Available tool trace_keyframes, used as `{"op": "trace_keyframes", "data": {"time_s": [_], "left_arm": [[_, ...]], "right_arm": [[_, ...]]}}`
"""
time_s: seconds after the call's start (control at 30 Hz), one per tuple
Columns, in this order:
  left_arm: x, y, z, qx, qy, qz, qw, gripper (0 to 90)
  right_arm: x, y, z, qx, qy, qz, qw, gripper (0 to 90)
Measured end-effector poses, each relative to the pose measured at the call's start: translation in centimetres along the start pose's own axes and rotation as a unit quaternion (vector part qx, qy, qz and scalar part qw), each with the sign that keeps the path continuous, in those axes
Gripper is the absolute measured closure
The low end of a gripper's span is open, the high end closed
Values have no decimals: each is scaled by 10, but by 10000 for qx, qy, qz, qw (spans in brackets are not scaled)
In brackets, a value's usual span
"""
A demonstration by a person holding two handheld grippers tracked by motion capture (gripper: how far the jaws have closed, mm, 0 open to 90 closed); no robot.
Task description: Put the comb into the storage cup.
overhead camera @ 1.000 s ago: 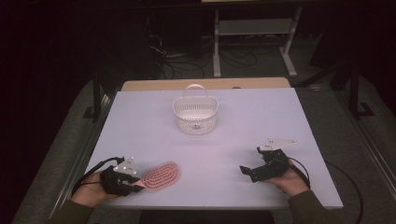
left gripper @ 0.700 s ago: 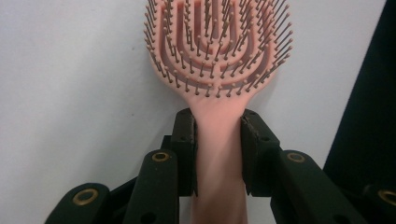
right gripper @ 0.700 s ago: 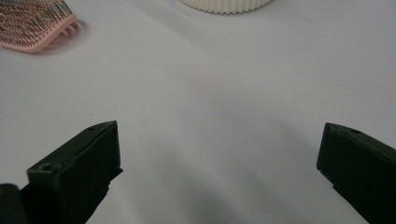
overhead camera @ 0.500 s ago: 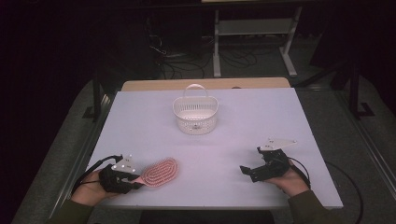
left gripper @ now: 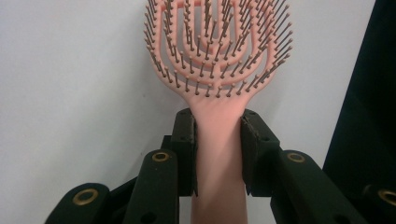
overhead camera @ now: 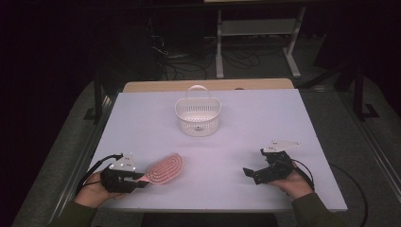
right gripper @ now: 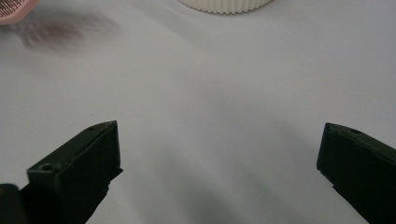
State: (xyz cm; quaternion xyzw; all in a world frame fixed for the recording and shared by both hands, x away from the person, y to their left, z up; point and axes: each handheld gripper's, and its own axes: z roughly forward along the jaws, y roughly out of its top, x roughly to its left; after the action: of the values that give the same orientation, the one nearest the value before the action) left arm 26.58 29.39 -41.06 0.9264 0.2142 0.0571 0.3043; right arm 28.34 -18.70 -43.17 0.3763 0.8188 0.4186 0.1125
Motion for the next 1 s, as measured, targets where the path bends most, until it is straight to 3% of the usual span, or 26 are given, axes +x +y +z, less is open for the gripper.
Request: {"op": "trace_keyframes", "data": {"time_s": [0.47,1.0], "left_arm": [[0,8,4,-354,90,-274,9990,701],[-1,20,10,-640,131,-407,9970,701]], "right_arm": [[0,0,0,-15,-1,3,10000,0],[1,0,0,-14,1,7,10000,0]]}}
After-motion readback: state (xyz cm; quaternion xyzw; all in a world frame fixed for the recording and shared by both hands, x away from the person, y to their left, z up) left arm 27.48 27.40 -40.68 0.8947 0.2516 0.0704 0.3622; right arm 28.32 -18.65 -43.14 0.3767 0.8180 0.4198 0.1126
